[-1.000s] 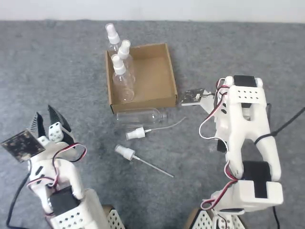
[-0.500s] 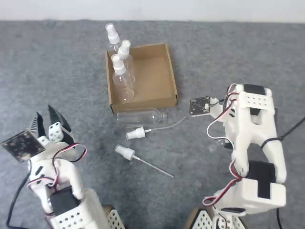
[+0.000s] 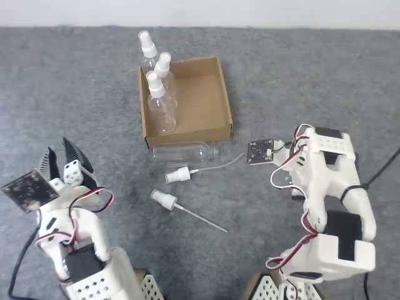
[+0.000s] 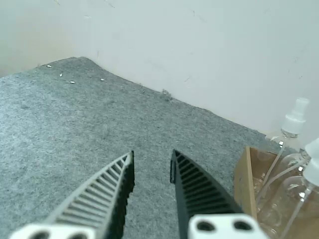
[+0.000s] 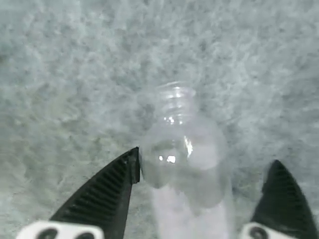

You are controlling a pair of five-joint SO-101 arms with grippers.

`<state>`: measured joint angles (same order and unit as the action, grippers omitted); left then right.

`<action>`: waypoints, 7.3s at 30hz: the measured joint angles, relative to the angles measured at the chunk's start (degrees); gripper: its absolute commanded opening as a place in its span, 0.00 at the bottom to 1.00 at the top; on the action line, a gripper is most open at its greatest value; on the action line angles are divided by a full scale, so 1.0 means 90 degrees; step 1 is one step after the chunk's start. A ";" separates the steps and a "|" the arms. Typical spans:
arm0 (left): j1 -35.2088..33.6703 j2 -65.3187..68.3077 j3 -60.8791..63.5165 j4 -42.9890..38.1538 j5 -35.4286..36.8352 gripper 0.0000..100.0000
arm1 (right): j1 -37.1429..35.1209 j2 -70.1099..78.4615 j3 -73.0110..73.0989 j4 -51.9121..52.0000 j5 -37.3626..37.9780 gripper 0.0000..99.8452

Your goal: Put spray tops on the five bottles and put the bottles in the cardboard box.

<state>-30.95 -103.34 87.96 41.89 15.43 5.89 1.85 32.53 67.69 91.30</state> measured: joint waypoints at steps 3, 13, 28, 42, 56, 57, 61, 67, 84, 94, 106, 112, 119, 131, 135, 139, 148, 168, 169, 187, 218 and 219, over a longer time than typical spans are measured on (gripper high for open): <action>0.0000 0.0000 0.0000 0.0000 0.0000 0.11 | 0.0000 0.0000 0.0000 -0.0049 0.0000 0.08; 0.0000 0.0000 0.0000 0.0000 0.0000 0.11 | -0.0010 0.0000 0.0000 -0.0059 -0.0713 0.07; 0.0000 0.0000 0.0000 0.0000 0.0000 0.11 | -0.1338 0.0000 0.0000 -0.0059 -0.3419 0.17; 0.0000 0.0000 0.0000 0.0000 0.0000 0.11 | -0.1729 0.0000 0.0000 -0.0059 -0.3653 0.29; 0.0000 0.0000 0.0000 0.0000 0.0000 0.11 | -0.1905 0.0000 0.0000 -0.0059 -0.3653 0.28; 0.0000 0.0000 0.0000 0.0000 0.0000 0.11 | -0.1885 0.0000 0.0000 -0.0059 -0.3653 0.28; 0.0000 0.0000 0.0000 0.0000 0.0000 0.11 | -0.1807 0.0000 0.0000 -0.0059 -0.3653 0.28; 0.0000 0.0000 0.0000 0.0000 0.0000 0.11 | -0.1797 0.0000 0.0000 -0.0059 -0.3653 0.28; 0.0000 0.0000 0.0000 0.0000 0.0000 0.11 | -0.1788 0.0000 0.0000 -0.0059 -0.3653 0.08; 0.0000 0.0000 0.0000 0.0000 0.0000 0.11 | -0.1797 -0.1143 0.0000 0.0567 -0.3653 0.08; 0.0000 0.0000 0.0000 0.0000 0.0000 0.11 | -0.2393 -0.3116 0.0010 0.1475 -0.4835 0.08; 0.0000 0.0000 0.0000 0.0000 0.0000 0.11 | -0.3077 -0.3770 0.0010 0.1475 -0.6173 0.08; 0.0000 0.0000 0.0000 0.0000 0.0000 0.11 | -0.3810 -0.4278 0.0010 0.1475 -0.7306 0.08; 0.0000 0.0000 0.0000 0.0000 0.0000 0.11 | -0.4347 -0.5558 0.0010 0.1201 -0.8850 0.08; 0.0000 0.0000 0.0000 0.0000 0.0000 0.11 | -0.4366 -0.5841 0.0010 0.1094 -0.9045 0.08; 0.0000 0.0000 0.0000 0.0000 0.0000 0.11 | -0.4366 -0.5988 0.0215 0.0938 -0.9065 0.08; 0.0000 0.0000 0.0000 0.0000 0.0000 0.11 | -0.4151 -0.6994 0.1748 -0.0244 -0.9084 0.08; 0.0694 0.0000 -0.0352 0.0703 -0.0225 0.11 | -0.2706 -0.9026 0.4249 -0.1915 -0.9856 0.08; 0.0723 0.0000 -0.0459 0.0850 -0.0225 0.11 | -0.2647 -0.9153 0.4337 -0.1983 -0.9895 0.08; 0.1553 0.0000 -0.2032 0.2725 -0.1748 0.14 | -0.2501 -1.0491 0.5079 -0.2159 -1.0012 0.08; 0.3057 0.5792 -0.3907 0.3927 -0.0274 0.17 | -0.2501 -1.0491 0.5079 -0.2159 -1.0012 0.08; 0.3165 0.5880 -0.3907 0.3907 -0.0264 0.17 | -0.2501 -1.0491 0.5079 -0.2159 -1.0012 0.08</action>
<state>-2.46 -50.42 52.79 77.05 13.05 -16.62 -92.57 78.24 48.26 1.19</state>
